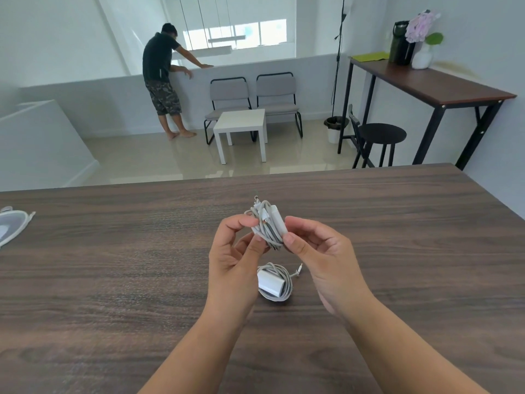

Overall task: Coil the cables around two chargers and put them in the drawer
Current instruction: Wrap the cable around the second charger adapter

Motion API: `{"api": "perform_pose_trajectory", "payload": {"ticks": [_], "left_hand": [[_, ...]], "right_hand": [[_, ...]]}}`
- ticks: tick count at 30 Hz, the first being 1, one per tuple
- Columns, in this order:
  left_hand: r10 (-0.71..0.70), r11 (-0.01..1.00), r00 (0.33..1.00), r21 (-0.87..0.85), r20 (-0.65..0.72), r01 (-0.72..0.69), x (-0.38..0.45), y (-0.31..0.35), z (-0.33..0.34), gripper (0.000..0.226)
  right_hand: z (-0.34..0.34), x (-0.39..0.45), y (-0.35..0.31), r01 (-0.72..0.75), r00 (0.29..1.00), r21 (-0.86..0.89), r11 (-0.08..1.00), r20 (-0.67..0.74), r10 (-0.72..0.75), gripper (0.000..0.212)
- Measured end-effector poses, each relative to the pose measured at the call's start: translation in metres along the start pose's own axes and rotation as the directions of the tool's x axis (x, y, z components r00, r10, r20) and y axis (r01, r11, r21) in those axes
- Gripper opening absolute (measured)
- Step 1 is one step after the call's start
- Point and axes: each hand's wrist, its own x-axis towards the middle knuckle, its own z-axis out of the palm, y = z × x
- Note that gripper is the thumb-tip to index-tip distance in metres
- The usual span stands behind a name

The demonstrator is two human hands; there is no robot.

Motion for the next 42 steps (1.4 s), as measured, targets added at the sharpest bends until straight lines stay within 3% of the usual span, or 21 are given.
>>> {"api": "perform_pose_trajectory", "payload": {"ticks": [4, 8, 22, 32, 39, 42], "left_hand": [[-0.016, 0.999, 1.0, 0.045, 0.022, 0.015, 0.001, -0.002, -0.001, 0.04], [-0.034, 0.996, 0.999, 0.088, 0.027, 0.031, -0.001, 0.0, -0.001, 0.035], [-0.176, 0.983, 0.983, 0.059, 0.056, 0.173, -0.002, 0.003, -0.001, 0.041], [-0.061, 0.922, 0.987, 0.387, 0.148, -0.001, 0.002, 0.006, -0.01, 0.042], [-0.066, 0.872, 0.99, 0.49, 0.121, -0.001, -0.001, -0.004, -0.018, 0.046], [-0.021, 0.855, 0.994, 0.517, 0.109, -0.038, -0.003, -0.006, -0.018, 0.048]], "right_hand": [[-0.003, 0.0, 0.0, 0.011, 1.0, -0.036, 0.999, 0.027, -0.01, 0.032], [-0.007, 0.002, -0.001, 0.025, 0.996, -0.118, 0.993, 0.085, -0.015, 0.037], [-0.009, -0.002, 0.0, 0.019, 0.997, -0.056, 0.998, 0.08, -0.015, 0.046], [-0.013, -0.005, 0.0, 0.056, 0.995, -0.028, 0.998, 0.079, -0.054, 0.049], [-0.019, -0.006, 0.001, 0.038, 0.995, -0.22, 0.975, 0.099, -0.017, 0.044], [-0.014, -0.008, -0.001, -0.001, 0.996, -0.213, 0.977, 0.091, 0.021, 0.039]]}}
